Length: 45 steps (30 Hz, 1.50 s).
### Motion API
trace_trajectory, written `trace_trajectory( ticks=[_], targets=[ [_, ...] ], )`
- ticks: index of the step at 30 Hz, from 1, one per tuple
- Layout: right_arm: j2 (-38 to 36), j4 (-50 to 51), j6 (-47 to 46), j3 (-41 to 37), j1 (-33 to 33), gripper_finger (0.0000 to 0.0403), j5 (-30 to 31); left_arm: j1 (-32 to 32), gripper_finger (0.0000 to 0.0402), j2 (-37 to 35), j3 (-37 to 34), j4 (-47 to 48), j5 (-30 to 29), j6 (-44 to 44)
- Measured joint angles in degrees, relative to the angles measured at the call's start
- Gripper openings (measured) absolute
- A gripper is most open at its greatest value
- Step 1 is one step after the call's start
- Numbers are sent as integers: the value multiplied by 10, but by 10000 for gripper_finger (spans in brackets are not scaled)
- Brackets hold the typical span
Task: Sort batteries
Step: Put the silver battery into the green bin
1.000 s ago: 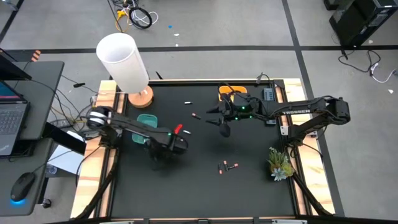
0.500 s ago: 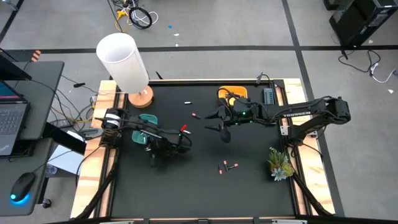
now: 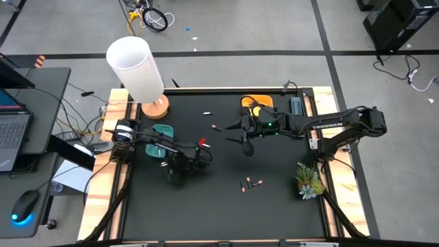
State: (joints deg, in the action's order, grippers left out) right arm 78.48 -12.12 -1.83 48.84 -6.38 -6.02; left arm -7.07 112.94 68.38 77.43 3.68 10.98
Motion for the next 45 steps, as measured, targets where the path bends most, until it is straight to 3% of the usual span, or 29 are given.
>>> trace_trajectory(
  ticks=[12, 23, 37, 45],
  targets=[
    [0, -1, 0, 0, 0, 210, 5, -10, 208, -1, -16, -51, 34, -3],
    [0, -3, 3, 0, -6, 210, 6, -27, 187, -1, -15, -66, 21, -4],
    [0, -3, 5, 0, -10, 210, 6, -36, 34, -2, -14, -81, 25, -17],
    [0, -3, 5, 0, -10, 210, 6, -36, 25, -7, -13, -76, -11, -3]
  ],
)
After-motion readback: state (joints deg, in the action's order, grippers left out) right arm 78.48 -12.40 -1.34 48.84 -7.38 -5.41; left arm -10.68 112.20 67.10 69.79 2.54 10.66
